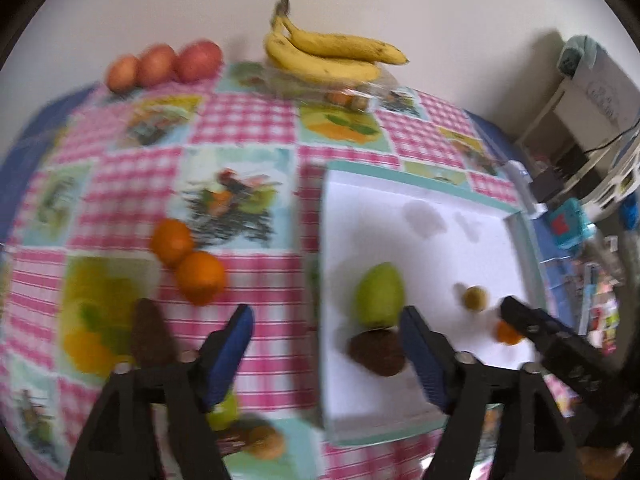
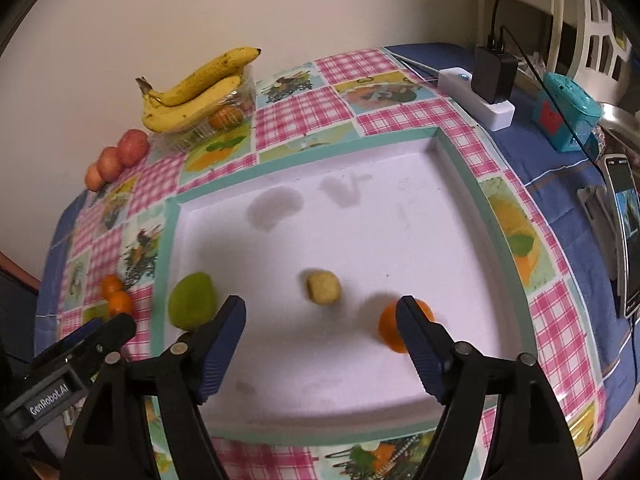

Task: Organize fruits
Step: 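Open the right tool to drop the kiwi while the left tool releases the pear in the tray, then withdraw both tools from the tray and move them toward the remaining dates and pears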

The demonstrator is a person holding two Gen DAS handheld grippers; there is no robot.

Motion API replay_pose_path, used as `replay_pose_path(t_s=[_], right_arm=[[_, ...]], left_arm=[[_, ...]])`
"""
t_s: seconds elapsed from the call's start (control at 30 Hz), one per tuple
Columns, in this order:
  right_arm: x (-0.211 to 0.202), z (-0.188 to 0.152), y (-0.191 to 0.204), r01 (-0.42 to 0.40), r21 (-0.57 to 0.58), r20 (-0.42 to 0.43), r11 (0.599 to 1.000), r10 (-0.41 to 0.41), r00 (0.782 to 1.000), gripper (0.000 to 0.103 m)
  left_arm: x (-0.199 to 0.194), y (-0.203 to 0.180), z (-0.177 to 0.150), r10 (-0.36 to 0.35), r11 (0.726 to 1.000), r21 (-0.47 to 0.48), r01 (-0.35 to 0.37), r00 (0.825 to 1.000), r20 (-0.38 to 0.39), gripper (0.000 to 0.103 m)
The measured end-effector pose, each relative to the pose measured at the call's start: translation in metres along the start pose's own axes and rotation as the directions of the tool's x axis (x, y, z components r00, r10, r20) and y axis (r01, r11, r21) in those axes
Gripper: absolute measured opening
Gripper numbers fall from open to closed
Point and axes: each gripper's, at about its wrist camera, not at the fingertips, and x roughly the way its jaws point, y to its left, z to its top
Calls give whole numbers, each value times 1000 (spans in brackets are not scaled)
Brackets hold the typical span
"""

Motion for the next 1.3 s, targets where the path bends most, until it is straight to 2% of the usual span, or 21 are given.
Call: replay_pose_path(t_s=[0.1,0.13,0.4,0.6,0.83,1.0,1.17,1.3], right_arm=[[-4,-2,3,20,-14,18,1000,-20,1000,91],[-5,-2,3,20,-15,23,1000,-19,1000,91],[-10,-17,11,35,-36,40,999,-33,999,91],[-13,-30,19,33,-36,32,999,-32,999,91],[-11,-47,51,11,-126,1,992,-11,1000,91],[-7,-52,76,-10,-164,-1,986,10,1000,91],[-3,-55,103,-57,-177,-6,983,57,998,91],[-1,-59,123,-85,-203,-9,975,84,996,91]], left_arm=[[-10,10,-6,37,999,-26,-36,999,37,100],[-12,15,-8,41,998,-38,-39,998,42,103],[-23,45,-23,131,986,-110,-124,989,64,103],[-25,67,-33,163,976,-152,-156,986,33,103],[-36,90,-46,169,966,-199,-164,986,6,103],[-40,116,-49,180,946,-274,-173,984,0,103],[-45,140,-48,232,929,-298,-220,973,5,103],[-53,164,-49,255,907,-352,-232,967,19,103]])
